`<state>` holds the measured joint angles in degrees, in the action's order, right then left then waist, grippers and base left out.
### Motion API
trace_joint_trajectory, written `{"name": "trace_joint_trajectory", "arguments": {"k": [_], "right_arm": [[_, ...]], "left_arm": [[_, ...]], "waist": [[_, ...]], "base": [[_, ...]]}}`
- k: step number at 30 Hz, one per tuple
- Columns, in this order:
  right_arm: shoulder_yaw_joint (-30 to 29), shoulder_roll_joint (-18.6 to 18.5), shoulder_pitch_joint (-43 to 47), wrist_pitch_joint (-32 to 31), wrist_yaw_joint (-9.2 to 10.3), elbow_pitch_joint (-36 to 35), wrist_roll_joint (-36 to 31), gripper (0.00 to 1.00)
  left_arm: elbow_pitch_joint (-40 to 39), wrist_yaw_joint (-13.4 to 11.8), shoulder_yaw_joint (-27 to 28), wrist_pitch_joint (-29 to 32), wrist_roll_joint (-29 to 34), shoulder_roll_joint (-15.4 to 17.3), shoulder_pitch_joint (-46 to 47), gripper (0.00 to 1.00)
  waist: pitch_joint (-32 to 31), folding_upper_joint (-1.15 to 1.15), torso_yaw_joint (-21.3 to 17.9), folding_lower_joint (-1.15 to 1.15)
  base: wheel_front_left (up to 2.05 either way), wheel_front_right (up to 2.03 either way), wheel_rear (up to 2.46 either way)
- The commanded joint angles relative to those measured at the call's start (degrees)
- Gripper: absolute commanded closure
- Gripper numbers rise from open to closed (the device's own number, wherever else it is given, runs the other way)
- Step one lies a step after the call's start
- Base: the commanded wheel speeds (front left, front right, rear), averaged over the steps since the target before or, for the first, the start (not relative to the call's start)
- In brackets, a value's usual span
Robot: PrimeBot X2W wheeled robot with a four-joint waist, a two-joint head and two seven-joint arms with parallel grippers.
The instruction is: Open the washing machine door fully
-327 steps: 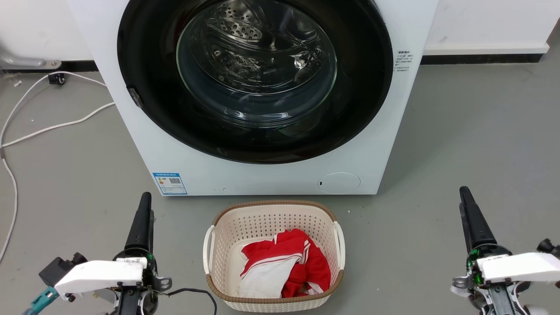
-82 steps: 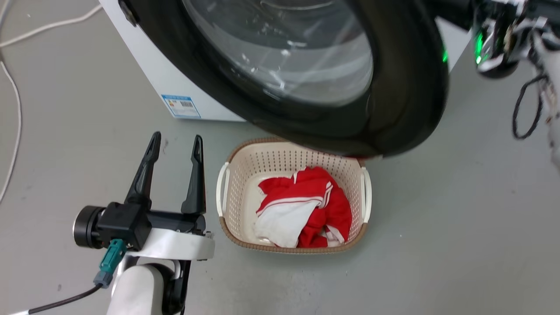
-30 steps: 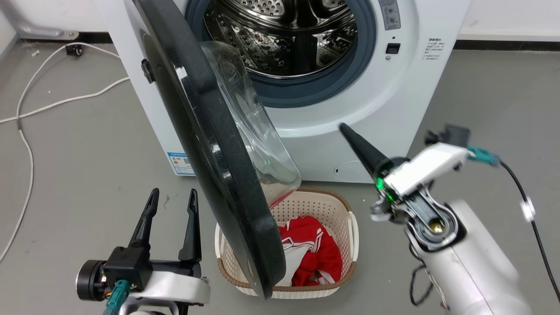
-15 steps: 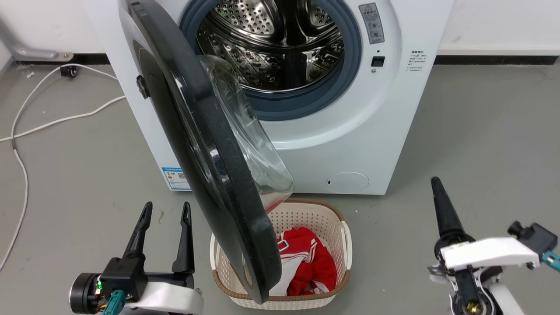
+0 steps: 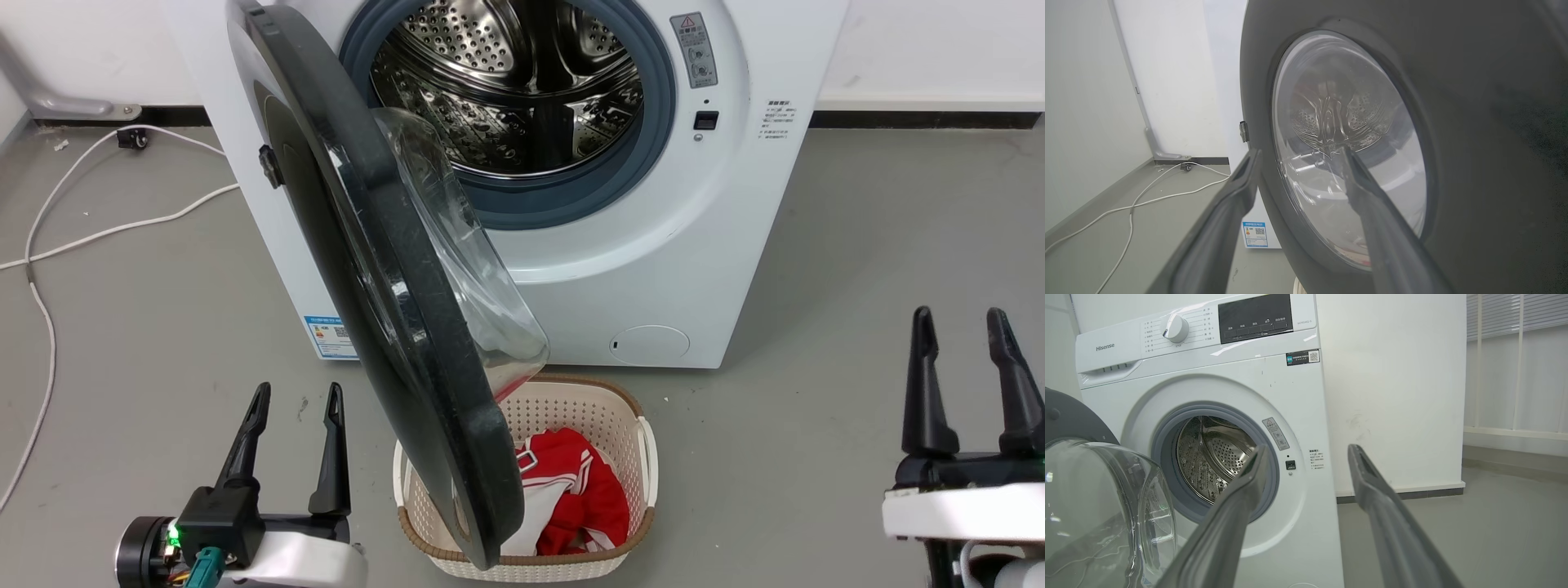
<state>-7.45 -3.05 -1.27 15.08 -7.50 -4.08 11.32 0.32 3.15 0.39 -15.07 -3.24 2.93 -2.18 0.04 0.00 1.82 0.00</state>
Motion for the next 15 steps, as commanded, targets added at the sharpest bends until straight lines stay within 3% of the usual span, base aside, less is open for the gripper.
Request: {"name": "trace_joint_trajectory", "arguments": {"k": [1, 7, 15], "right_arm": [[0.2, 0.2, 1.0, 0.1, 0.02, -0.6, -0.6, 0.00], [2.4, 0.3, 5.2, 0.0, 0.03, -4.1, -10.4, 0.00], [2.9, 0.2, 7.7, -0.1, 0.03, 0.3, -8.2, 0.00]], "left_arm": [[-0.1, 0.3, 0.1, -0.1, 0.3, 0.0, -0.3, 0.00], [-0.3, 0.3, 0.0, -0.1, 0.6, 0.0, 0.1, 0.00], [-0.2, 0.6, 0.1, -0.1, 0.6, 0.0, 0.8, 0.00]], "waist": [[0.0, 0.00, 0.0, 0.00], [0.2, 0.00, -0.2, 0.00], [0.4, 0.00, -0.6, 0.00]], "base": [[0.00, 0.00, 0.00], [0.00, 0.00, 0.00], [0.00, 0.00, 0.00]]}}
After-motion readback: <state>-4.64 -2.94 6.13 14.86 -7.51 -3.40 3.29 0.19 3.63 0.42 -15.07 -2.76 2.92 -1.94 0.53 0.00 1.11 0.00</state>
